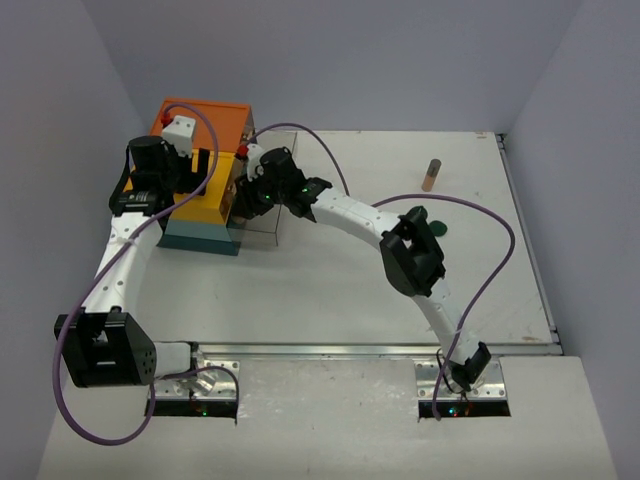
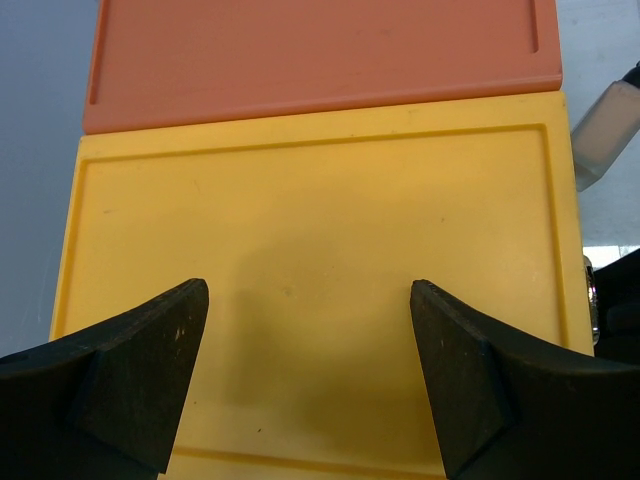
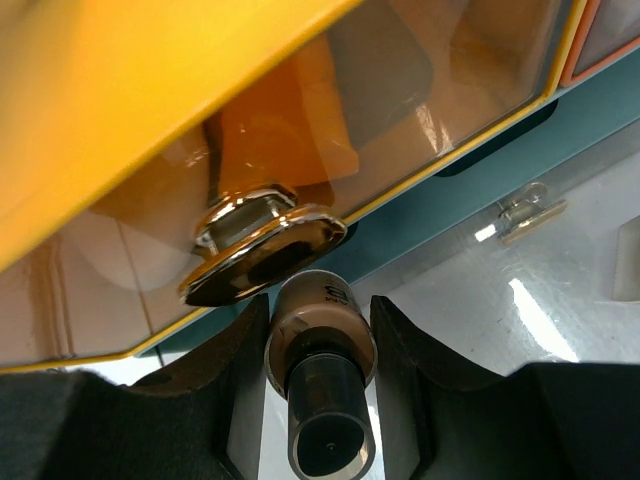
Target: Organize the makeup
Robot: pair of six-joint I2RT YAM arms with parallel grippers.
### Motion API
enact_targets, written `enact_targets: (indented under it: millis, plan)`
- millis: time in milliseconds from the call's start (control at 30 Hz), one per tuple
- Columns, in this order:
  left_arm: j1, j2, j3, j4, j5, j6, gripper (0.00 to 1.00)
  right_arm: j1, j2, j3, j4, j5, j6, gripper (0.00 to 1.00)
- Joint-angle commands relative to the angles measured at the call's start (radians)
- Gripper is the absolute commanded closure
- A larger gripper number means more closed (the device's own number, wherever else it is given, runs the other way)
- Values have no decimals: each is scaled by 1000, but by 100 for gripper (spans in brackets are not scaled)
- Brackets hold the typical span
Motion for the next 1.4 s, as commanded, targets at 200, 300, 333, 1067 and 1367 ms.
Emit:
enact_targets:
  millis: [200,300,333,1067,1367]
  plan:
    - [15,-3,17,57,33,4,20,-1,-2,81,23,69,-15,31]
    - [15,-3,13,58,40,5,20,-3,-13,82,19,108,-29,32]
    - [15,-3,13,57,47,6,20,-2,-20,83,14,118,-40,32]
    - [15,-12,18,55,72,10,19,-1,-133,16,-14,186,-133,52]
    - [15,-10,5,56,72,16,19,3,-147,-21,-32,116,-142,48]
